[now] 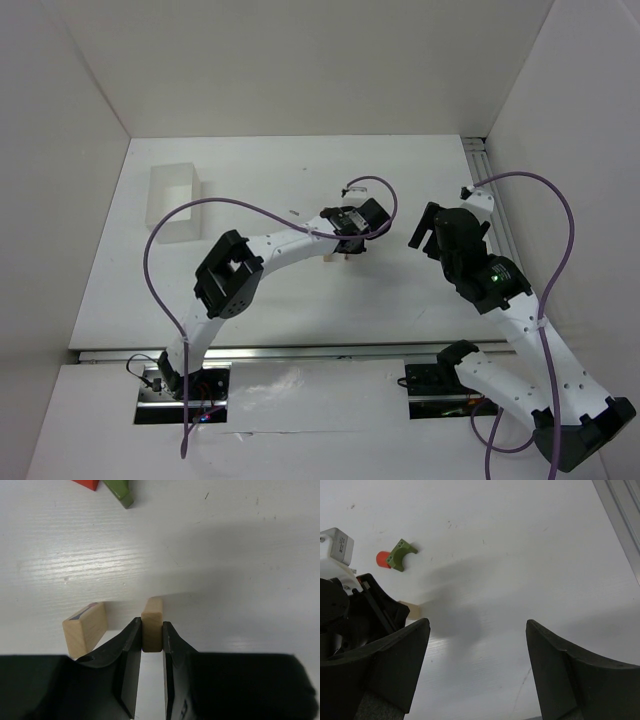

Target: Build the wood block tower

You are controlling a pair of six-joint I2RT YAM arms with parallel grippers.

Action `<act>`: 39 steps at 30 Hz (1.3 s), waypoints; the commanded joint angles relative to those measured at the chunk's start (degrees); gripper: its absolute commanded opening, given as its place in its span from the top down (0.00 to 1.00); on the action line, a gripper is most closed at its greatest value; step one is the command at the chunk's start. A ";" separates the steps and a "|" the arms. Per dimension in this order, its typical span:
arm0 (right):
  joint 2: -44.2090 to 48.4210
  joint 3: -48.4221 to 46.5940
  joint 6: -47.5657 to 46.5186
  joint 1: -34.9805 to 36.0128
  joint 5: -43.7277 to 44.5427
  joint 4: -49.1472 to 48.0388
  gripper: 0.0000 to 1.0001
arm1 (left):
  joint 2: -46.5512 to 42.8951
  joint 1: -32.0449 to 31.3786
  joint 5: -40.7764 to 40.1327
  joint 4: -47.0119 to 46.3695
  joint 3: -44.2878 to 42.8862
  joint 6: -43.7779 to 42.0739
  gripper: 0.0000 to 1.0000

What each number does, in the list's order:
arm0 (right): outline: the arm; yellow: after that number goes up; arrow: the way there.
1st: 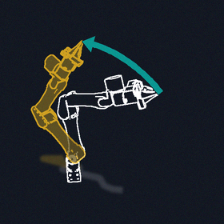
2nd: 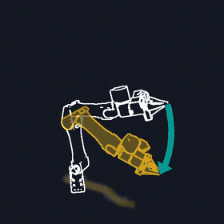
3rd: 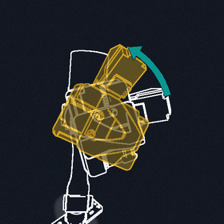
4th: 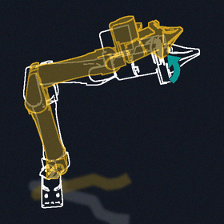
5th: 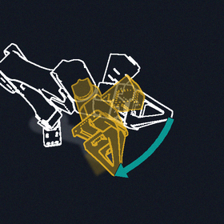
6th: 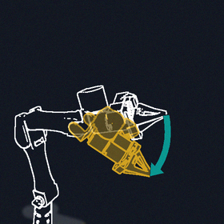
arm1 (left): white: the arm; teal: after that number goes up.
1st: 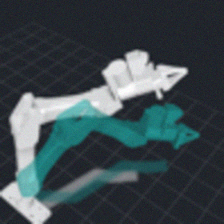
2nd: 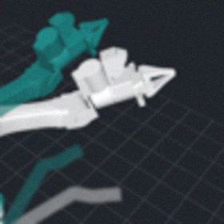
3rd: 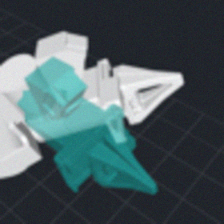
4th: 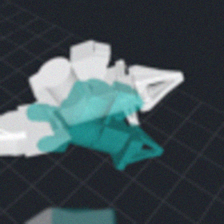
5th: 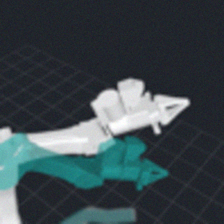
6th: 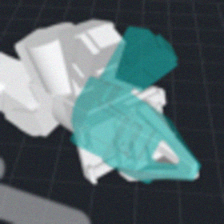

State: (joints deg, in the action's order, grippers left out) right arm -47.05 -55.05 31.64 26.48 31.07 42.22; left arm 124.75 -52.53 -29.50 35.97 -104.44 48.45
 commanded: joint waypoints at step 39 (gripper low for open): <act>-0.15 -0.06 0.62 -0.02 -1.71 -0.12 0.15 | 0.58 1.64 -0.21 1.30 2.93 4.29 1.00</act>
State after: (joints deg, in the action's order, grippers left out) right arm -47.13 -55.05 31.70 26.48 29.36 42.22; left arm 125.60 -51.18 -30.41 34.72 -103.57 51.48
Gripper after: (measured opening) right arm 0.845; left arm 0.319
